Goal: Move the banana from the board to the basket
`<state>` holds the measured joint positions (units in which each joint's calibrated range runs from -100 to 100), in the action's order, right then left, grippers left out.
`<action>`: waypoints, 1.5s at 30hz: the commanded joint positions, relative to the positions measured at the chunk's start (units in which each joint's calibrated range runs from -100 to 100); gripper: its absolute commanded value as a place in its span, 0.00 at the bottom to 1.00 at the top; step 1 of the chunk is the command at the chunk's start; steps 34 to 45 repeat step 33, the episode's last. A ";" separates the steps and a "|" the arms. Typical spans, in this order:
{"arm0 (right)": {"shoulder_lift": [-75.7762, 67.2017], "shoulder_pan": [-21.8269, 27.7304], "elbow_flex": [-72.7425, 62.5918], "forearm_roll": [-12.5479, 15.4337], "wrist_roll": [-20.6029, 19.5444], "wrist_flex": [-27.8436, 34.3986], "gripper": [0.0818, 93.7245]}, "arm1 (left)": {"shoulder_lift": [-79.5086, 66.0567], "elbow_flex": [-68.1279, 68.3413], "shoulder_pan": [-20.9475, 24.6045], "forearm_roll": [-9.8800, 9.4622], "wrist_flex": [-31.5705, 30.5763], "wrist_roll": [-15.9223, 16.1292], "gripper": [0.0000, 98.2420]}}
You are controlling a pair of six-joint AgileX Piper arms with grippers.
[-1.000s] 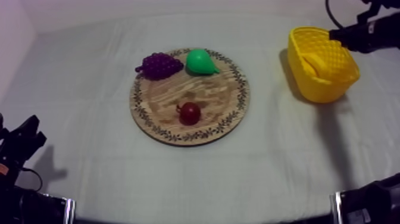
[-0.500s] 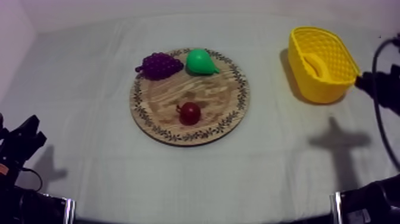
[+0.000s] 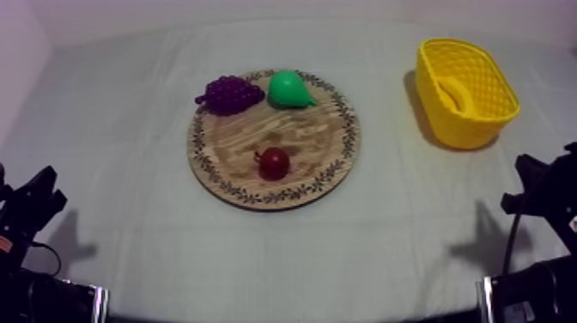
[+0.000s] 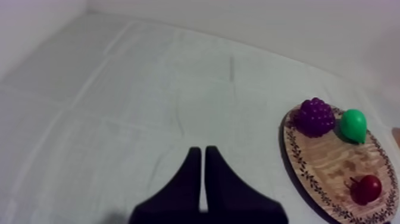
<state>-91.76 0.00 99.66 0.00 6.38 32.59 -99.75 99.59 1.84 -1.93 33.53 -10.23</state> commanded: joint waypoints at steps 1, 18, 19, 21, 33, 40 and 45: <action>-2.81 -0.05 0.01 0.70 1.30 3.80 0.01 | 0.00 -0.04 0.01 0.00 0.02 0.00 0.00; -3.91 0.08 0.01 1.20 2.89 6.03 0.01 | 0.00 -0.04 0.01 0.00 0.02 0.00 0.00; -3.91 0.08 0.01 1.20 2.91 6.03 0.00 | 0.00 -0.04 0.01 0.00 0.02 0.00 0.00; -3.91 0.08 0.01 1.20 2.95 6.04 0.00 | 0.00 -0.04 0.01 0.00 0.02 0.00 0.00; -3.91 0.08 0.01 1.20 3.02 6.04 0.00 | 0.00 -0.04 0.01 0.00 0.02 0.00 0.00; -3.91 0.08 0.01 1.20 3.02 6.04 0.00 | 0.00 -0.04 0.01 0.00 0.02 0.00 0.00; -3.91 0.08 0.01 1.20 3.02 6.04 0.00 | 0.00 -0.04 0.01 0.00 0.02 0.00 0.00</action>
